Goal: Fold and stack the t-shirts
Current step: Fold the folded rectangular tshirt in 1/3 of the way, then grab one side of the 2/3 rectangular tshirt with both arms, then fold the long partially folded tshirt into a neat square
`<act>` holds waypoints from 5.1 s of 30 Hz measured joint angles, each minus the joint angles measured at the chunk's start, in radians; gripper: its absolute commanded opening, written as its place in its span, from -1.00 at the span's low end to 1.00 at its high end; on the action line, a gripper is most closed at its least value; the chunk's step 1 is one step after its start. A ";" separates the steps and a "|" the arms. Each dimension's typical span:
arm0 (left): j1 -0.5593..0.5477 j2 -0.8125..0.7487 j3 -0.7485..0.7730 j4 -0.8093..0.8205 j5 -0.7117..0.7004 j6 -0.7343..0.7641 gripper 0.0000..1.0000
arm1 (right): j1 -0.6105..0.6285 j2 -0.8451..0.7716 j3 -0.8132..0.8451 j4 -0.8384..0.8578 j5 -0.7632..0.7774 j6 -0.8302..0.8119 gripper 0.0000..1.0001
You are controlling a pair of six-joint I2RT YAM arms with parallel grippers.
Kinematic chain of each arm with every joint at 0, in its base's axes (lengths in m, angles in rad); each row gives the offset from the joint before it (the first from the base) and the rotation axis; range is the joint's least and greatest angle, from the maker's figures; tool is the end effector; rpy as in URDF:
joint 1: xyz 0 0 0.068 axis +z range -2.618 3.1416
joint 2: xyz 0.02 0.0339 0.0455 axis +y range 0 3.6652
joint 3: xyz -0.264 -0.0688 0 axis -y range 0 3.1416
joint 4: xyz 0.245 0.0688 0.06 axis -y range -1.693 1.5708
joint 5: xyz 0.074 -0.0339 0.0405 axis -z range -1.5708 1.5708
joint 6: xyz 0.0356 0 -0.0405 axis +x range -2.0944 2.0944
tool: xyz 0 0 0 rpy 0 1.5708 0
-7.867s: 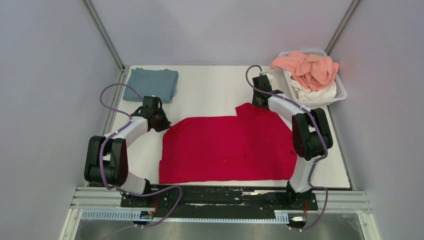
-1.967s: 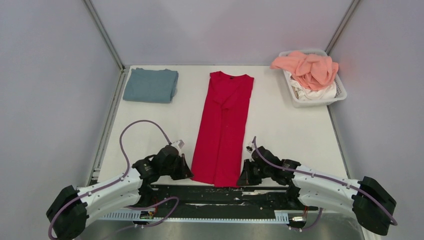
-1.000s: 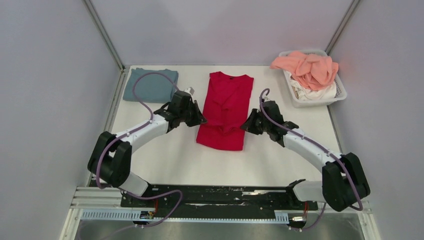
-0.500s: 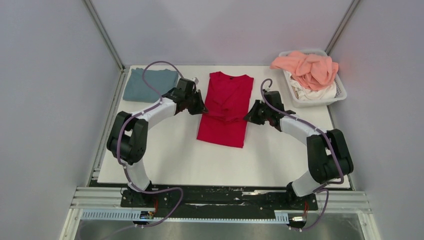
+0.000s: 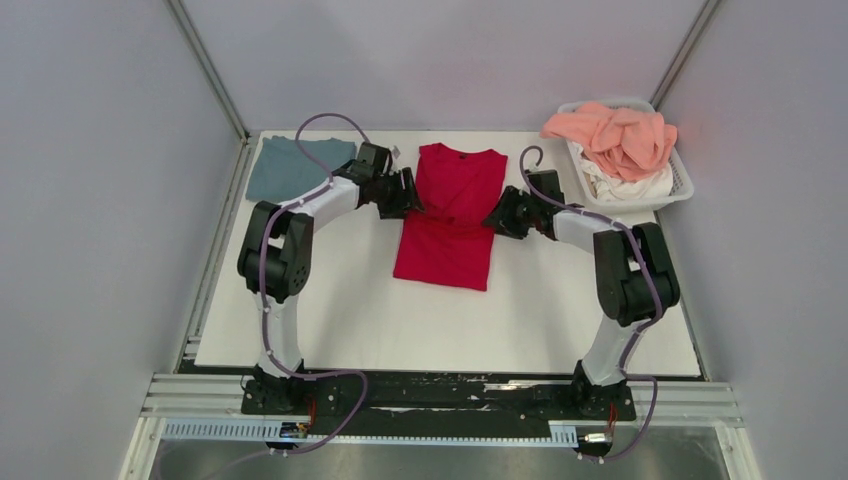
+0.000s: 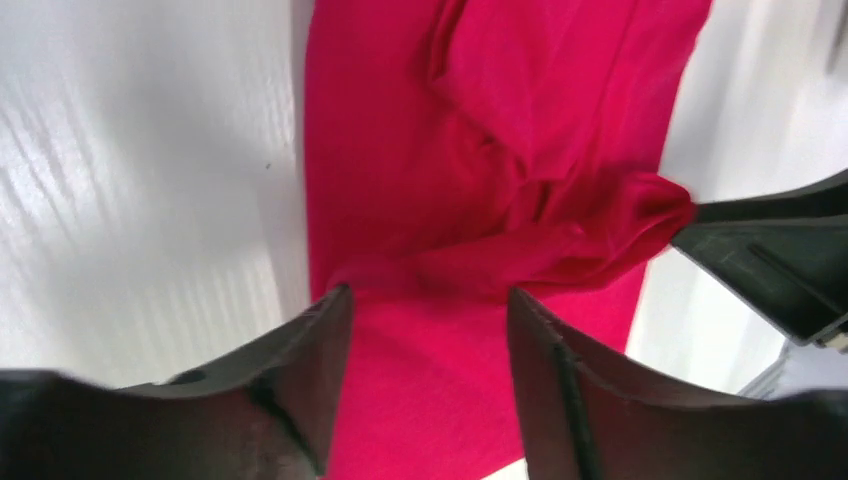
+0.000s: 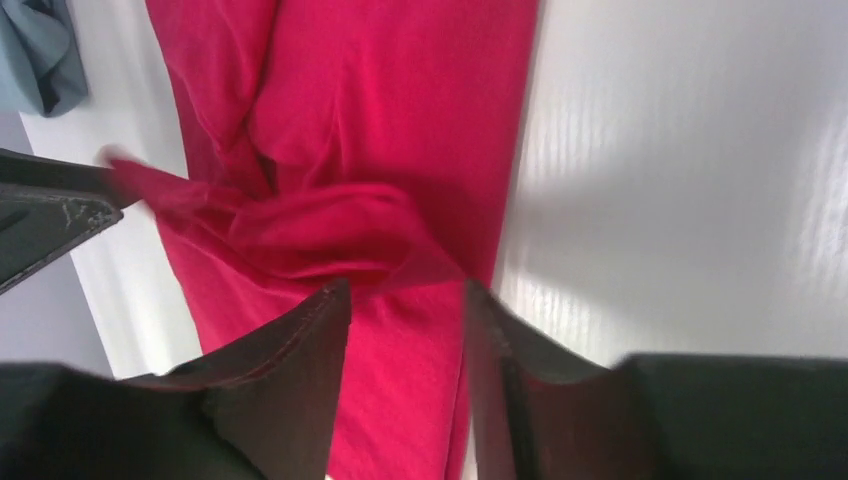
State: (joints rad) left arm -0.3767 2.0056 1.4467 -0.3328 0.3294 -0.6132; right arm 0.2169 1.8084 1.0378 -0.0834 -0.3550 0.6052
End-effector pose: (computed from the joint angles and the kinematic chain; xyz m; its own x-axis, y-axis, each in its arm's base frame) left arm 0.4034 -0.1720 0.1901 -0.9008 -0.2293 -0.3688 0.0228 0.8232 -0.5673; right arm 0.3589 0.0918 0.1615 -0.8472 0.3596 -0.3912 0.0695 0.8049 0.5893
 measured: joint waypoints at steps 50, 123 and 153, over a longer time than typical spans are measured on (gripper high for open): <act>0.011 -0.314 -0.684 0.322 0.141 -0.134 -1.00 | 0.191 -0.341 -0.443 0.092 0.010 0.076 0.31; -0.152 -0.769 -0.555 0.182 -0.249 -0.141 -1.00 | 0.077 -0.772 -0.332 -0.286 -0.078 -0.048 -1.00; -0.057 -0.120 -0.059 0.178 -0.151 -0.067 -1.00 | -0.142 -0.238 -0.127 -0.053 -0.154 -0.093 -1.00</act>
State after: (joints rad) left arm -0.4335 1.8858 1.3880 -0.1551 0.1787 -0.6800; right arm 0.0746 1.5703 0.9112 -0.1368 -0.5087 0.5117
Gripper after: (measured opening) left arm 0.008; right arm 0.009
